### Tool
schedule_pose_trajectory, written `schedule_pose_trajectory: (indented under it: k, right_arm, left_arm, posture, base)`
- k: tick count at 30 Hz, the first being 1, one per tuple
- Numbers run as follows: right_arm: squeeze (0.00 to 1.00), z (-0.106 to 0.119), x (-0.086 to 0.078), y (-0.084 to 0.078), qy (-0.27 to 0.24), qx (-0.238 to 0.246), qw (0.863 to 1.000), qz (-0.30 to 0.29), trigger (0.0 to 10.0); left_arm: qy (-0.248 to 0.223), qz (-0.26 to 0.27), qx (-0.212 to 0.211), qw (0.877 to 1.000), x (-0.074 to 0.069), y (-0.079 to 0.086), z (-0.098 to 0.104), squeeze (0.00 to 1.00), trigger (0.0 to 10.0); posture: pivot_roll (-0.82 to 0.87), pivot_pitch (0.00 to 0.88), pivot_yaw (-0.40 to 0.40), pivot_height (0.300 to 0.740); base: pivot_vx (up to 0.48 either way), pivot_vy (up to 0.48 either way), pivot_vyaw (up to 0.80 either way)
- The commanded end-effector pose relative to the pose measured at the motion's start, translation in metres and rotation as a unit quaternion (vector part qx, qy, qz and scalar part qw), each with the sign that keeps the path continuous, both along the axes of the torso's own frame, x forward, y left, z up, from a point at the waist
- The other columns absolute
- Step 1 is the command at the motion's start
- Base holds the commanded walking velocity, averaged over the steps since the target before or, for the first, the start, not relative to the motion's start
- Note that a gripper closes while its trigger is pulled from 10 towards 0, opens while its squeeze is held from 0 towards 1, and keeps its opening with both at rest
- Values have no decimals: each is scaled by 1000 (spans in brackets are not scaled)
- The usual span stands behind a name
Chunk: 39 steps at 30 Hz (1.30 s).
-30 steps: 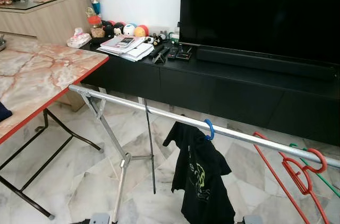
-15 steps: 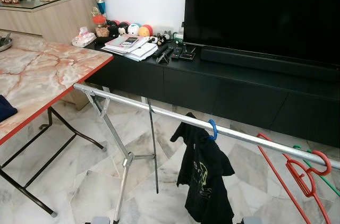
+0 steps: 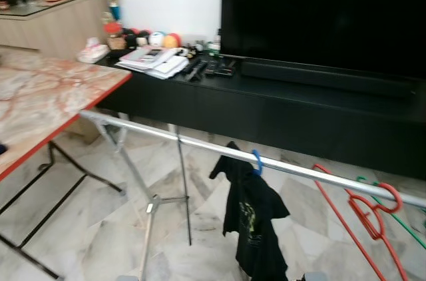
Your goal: Hang hanger
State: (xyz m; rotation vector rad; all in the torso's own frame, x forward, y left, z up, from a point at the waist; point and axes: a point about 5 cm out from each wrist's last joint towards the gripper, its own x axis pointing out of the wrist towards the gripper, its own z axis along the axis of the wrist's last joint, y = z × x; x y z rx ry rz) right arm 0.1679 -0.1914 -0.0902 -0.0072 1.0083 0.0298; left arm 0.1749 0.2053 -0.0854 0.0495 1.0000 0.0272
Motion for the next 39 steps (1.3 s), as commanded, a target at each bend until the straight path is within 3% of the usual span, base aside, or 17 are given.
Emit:
schedule_pose_trajectory:
  k: [1,16,39]
  right_arm:
    - [0,-2,-4,2,8,3,1000,3,10000]
    - [0,-4,-8,6,17,5,1000,20,10000]
    - [0,-4,-9,5,10,3,1000,5,10000]
  left_arm:
    - [6,-8,2,1000,-3,0,-1,0,10000]
    - [9,-13,2,1000,-5,-1,-2,0,10000]
    - [5,-30,-2,1000,-3,-5,-2,0,10000]
  posture:
    - [59,0,-12,740]
    - [64,9,-10,740]
    - [68,12,-11,740]
  base:
    - [0,0,-788]
    - [0,0,-787]
    - [-46,0,0]
